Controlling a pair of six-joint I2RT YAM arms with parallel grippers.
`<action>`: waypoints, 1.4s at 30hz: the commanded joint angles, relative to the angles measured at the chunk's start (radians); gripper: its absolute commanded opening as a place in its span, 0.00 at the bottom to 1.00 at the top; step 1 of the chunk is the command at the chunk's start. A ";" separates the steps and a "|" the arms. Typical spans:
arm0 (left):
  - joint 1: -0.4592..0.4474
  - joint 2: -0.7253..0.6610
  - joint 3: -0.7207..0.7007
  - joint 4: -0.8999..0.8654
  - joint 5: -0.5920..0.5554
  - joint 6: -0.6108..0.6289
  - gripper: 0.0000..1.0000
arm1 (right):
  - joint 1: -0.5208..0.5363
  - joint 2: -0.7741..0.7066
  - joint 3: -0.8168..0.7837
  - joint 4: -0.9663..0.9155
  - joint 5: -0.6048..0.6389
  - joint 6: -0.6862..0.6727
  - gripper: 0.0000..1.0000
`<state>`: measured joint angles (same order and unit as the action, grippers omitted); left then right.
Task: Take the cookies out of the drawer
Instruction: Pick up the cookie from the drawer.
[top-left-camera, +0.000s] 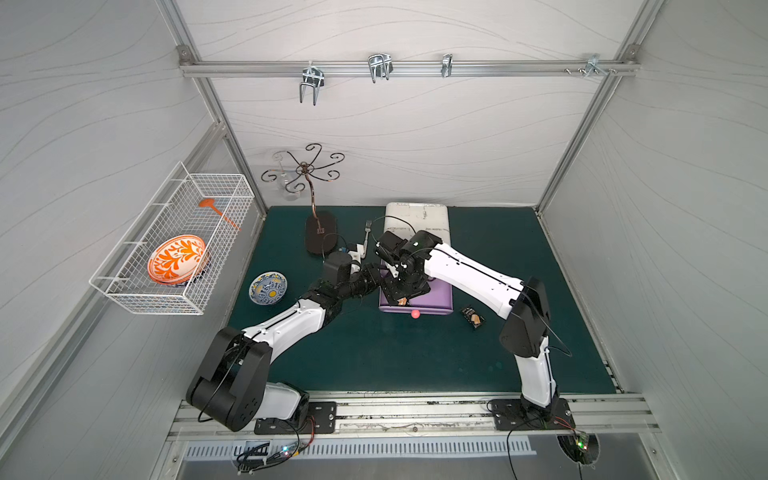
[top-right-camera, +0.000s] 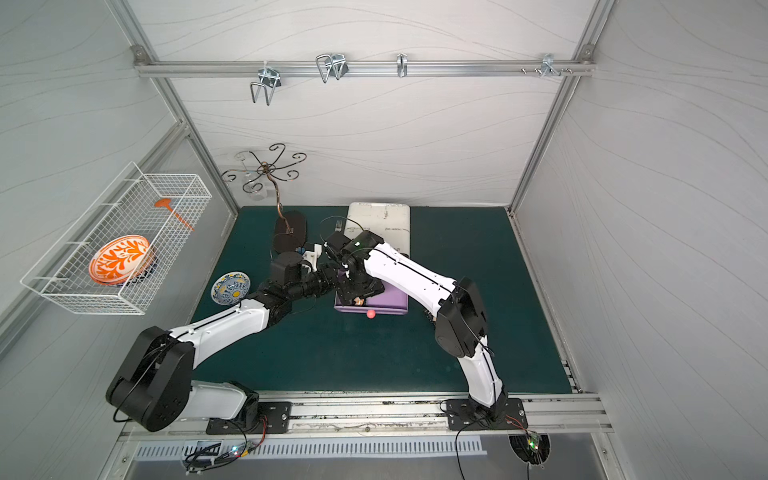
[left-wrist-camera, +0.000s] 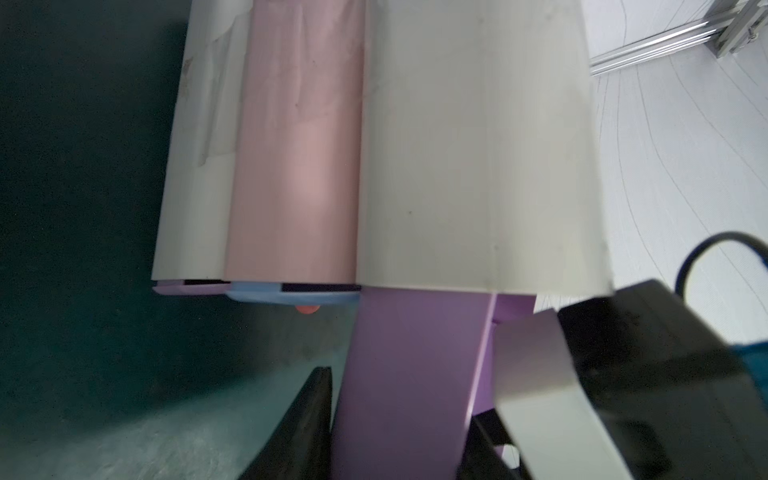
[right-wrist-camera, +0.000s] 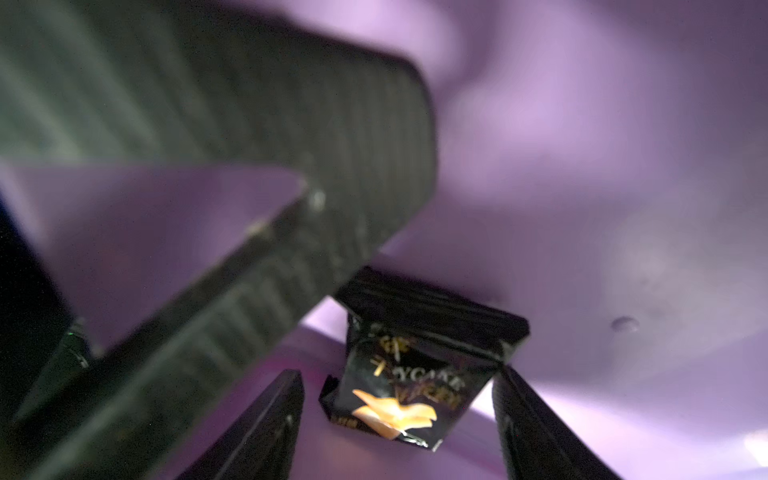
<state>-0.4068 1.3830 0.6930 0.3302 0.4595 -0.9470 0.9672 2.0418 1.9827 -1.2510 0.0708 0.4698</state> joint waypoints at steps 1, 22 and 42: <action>0.001 0.022 0.043 0.028 0.000 -0.038 0.40 | -0.011 0.030 0.016 0.005 0.040 -0.005 0.66; 0.002 0.048 0.069 0.024 0.009 -0.045 0.40 | -0.067 -0.153 0.095 -0.070 0.031 0.018 0.33; 0.002 0.077 0.093 0.010 0.038 -0.033 0.41 | -0.557 -0.474 -0.114 -0.064 -0.131 0.011 0.32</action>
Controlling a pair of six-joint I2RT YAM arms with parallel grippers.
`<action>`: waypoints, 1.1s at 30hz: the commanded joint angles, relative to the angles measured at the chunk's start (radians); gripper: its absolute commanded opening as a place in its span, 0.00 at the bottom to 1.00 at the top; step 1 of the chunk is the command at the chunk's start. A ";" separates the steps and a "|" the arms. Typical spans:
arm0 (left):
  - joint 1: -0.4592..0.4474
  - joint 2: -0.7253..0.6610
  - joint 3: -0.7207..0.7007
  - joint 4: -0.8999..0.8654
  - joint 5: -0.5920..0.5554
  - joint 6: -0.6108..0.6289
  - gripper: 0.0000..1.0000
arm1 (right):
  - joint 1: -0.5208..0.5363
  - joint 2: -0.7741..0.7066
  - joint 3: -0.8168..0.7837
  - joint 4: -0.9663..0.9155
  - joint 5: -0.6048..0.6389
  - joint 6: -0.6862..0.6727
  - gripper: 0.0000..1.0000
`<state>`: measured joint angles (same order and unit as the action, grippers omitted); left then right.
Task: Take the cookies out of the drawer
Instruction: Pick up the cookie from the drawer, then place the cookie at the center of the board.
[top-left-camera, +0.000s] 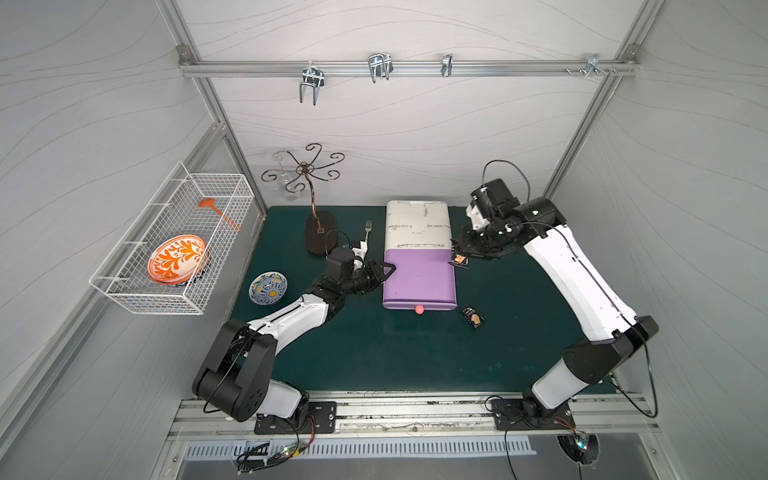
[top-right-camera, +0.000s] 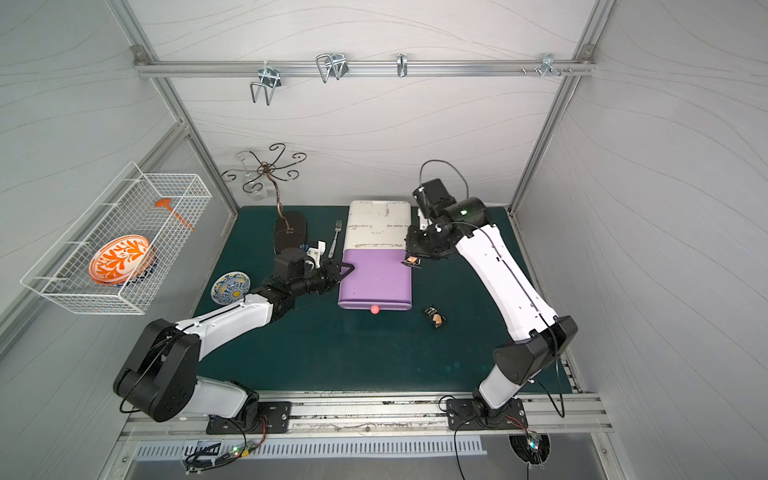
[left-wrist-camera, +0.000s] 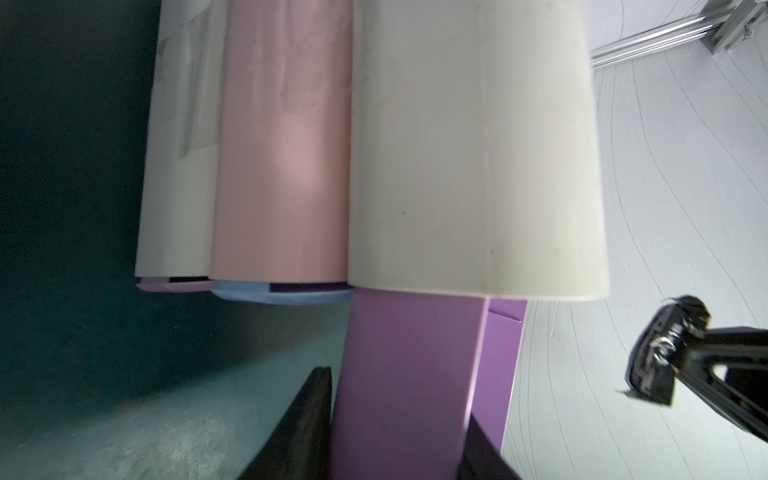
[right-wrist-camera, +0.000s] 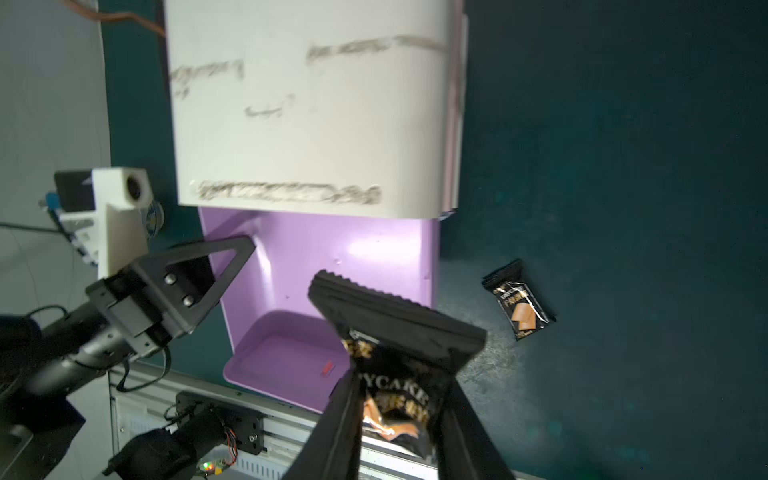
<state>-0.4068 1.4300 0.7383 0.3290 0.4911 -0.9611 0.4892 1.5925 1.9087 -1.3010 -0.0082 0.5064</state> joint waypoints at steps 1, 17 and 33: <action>0.002 0.032 0.050 0.008 0.007 -0.019 0.41 | -0.113 -0.023 -0.052 -0.009 -0.067 -0.034 0.32; 0.002 0.032 0.071 -0.019 0.013 -0.015 0.41 | -0.366 0.222 -0.390 0.302 -0.147 -0.066 0.32; 0.002 0.015 0.097 -0.029 0.000 -0.035 0.41 | -0.265 0.129 -0.025 0.267 -0.370 -0.092 0.72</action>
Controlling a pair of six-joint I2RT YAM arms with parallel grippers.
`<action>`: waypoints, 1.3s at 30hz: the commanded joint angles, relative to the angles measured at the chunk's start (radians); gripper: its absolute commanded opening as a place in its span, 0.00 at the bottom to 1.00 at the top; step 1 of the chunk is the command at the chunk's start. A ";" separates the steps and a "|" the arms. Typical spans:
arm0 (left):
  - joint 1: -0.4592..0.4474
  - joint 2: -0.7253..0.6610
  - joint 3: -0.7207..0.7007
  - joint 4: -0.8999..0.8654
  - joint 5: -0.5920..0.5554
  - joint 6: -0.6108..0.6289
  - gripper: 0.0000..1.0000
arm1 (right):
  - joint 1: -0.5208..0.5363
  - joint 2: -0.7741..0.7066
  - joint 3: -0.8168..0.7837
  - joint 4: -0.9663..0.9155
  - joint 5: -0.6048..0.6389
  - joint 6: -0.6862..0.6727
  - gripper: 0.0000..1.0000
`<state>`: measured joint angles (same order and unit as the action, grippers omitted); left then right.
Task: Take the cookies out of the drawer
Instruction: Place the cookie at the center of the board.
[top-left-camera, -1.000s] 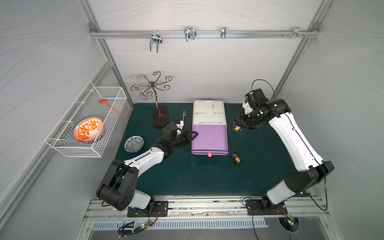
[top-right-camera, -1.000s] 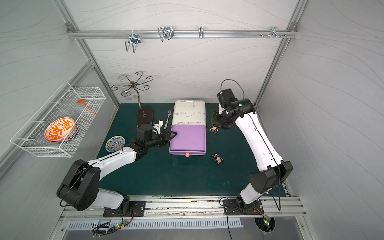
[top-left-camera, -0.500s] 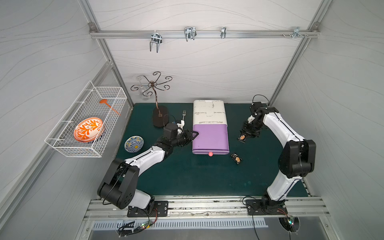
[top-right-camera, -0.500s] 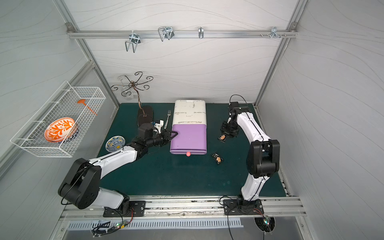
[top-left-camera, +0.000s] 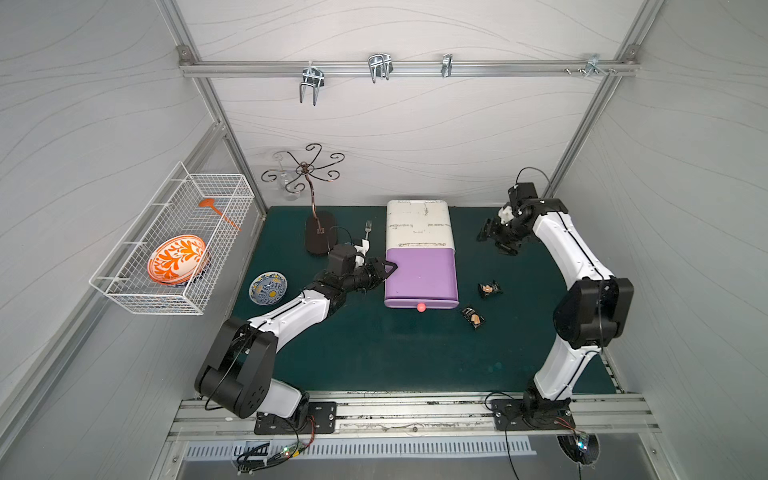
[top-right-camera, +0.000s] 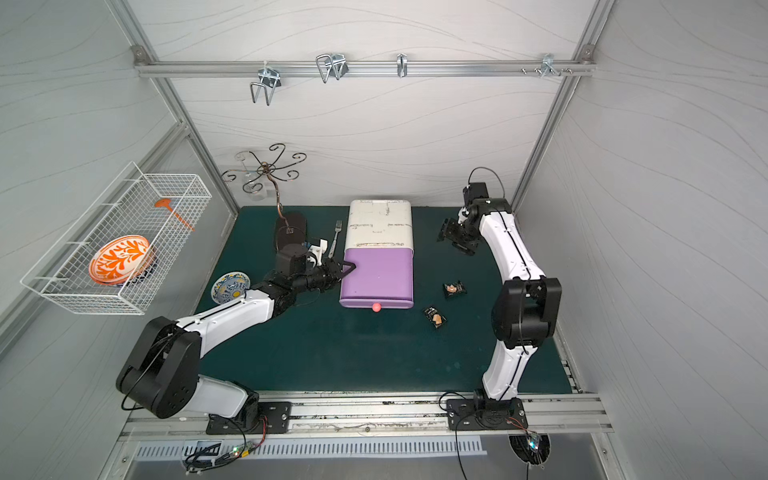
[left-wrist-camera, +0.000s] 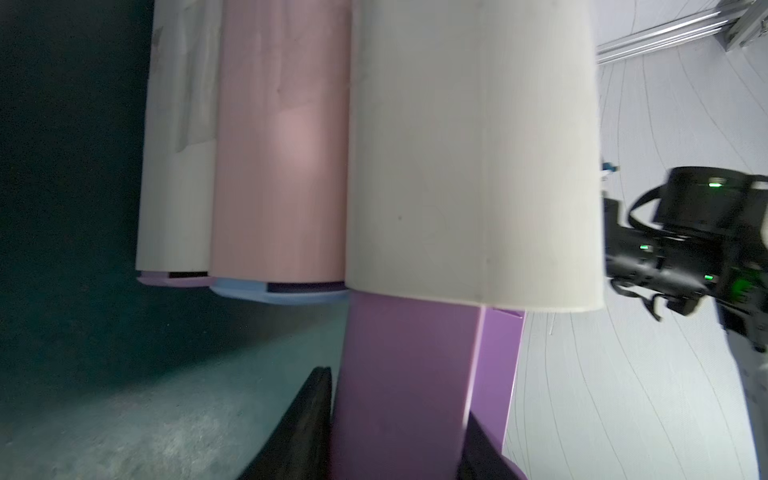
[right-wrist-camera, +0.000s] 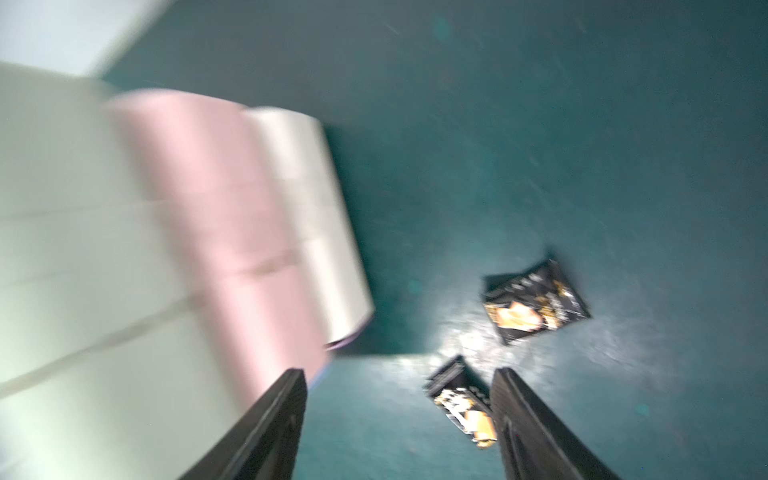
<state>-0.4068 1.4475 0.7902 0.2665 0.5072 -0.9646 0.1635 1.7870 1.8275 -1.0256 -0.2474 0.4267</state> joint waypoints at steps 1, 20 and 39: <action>0.002 -0.002 0.046 0.035 -0.021 -0.037 0.41 | 0.092 -0.078 0.062 -0.009 -0.140 -0.009 0.71; 0.002 -0.013 0.076 0.013 -0.042 -0.046 0.41 | 0.210 -0.058 0.089 0.187 -0.362 0.105 0.27; 0.002 0.036 0.147 -0.002 -0.042 -0.057 0.41 | 0.558 -0.569 -0.592 0.100 -0.289 0.076 0.12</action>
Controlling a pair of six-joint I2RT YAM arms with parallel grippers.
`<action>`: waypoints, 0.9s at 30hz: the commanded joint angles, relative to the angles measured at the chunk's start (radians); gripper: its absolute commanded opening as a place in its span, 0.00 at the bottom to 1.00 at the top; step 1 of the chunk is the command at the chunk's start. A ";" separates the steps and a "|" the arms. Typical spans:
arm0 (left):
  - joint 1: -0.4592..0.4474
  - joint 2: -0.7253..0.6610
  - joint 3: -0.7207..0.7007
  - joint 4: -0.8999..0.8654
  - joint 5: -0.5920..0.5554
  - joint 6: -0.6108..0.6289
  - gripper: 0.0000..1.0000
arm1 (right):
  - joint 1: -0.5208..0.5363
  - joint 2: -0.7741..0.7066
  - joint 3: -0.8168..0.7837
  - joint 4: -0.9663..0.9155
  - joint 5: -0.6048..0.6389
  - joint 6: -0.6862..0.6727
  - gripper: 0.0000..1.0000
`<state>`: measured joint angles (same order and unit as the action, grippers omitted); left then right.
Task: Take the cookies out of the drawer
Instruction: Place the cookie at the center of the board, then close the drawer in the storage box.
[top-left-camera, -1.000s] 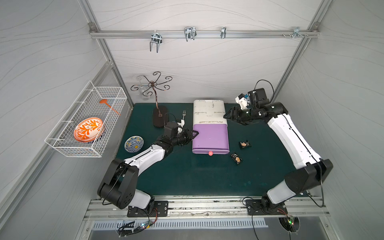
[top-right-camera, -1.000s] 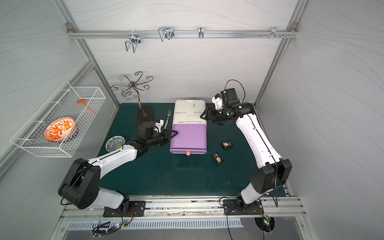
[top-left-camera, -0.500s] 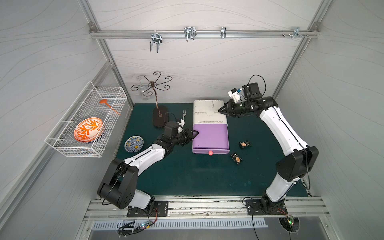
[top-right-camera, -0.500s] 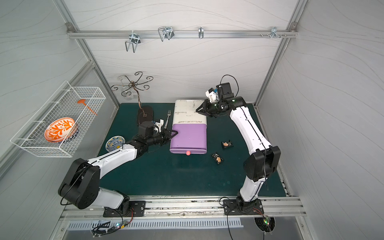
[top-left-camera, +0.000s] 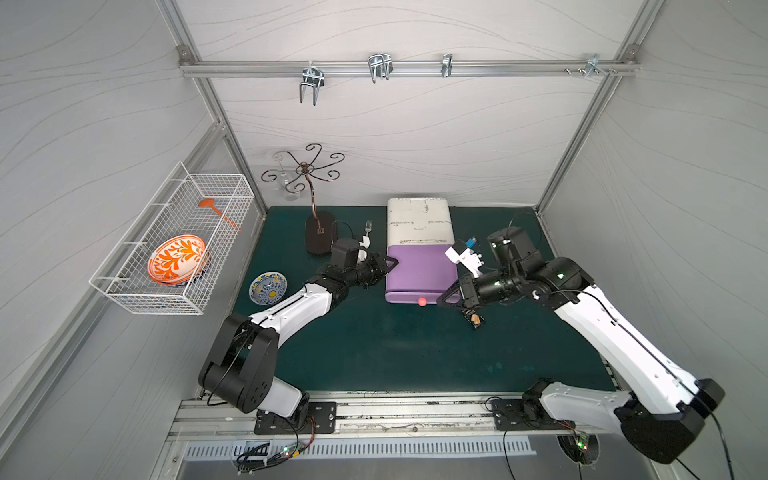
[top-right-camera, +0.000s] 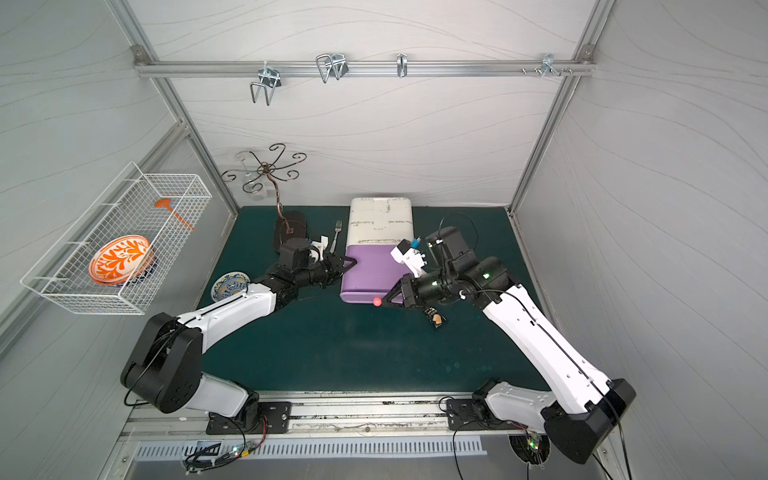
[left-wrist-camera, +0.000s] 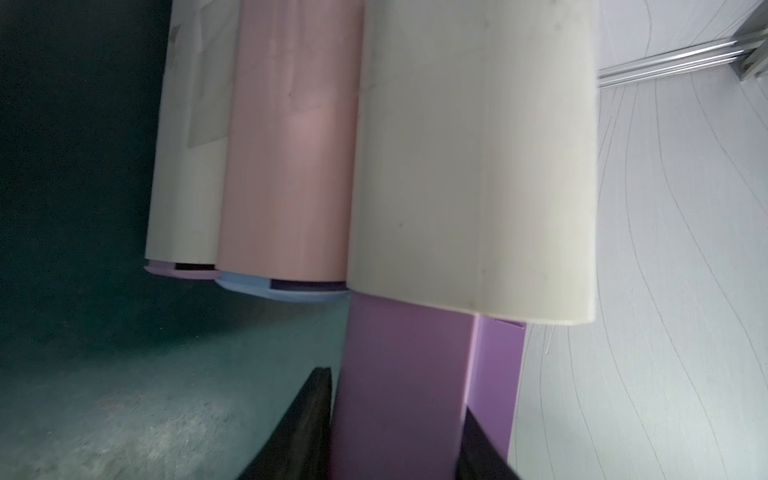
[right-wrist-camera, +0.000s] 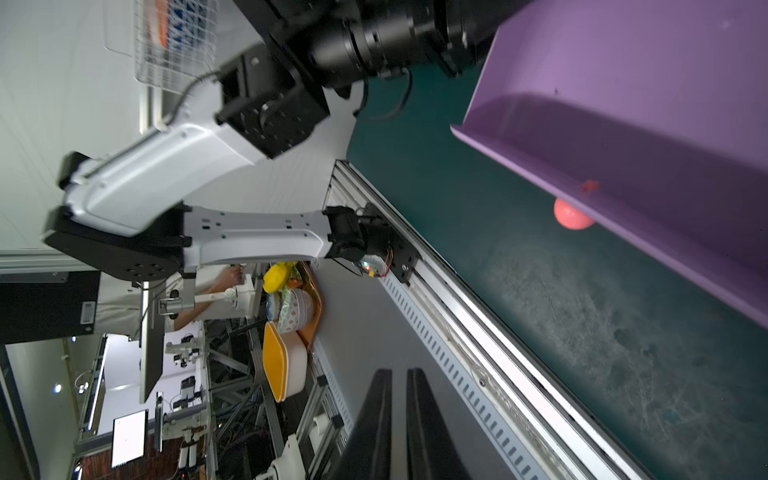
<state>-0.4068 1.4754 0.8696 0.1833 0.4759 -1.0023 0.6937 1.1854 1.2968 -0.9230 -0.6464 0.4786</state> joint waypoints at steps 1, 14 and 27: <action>0.002 0.008 0.067 0.082 -0.012 -0.019 0.41 | 0.036 0.035 -0.082 0.018 0.142 0.039 0.11; 0.003 0.014 0.076 0.085 0.000 -0.022 0.42 | 0.062 0.022 -0.303 0.333 0.510 0.143 0.13; 0.002 -0.019 0.063 0.071 0.075 -0.038 0.73 | 0.063 0.123 -0.263 0.494 0.560 0.156 0.13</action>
<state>-0.4068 1.4818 0.8890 0.1978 0.5079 -1.0336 0.7513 1.2892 0.9985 -0.5022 -0.1070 0.6308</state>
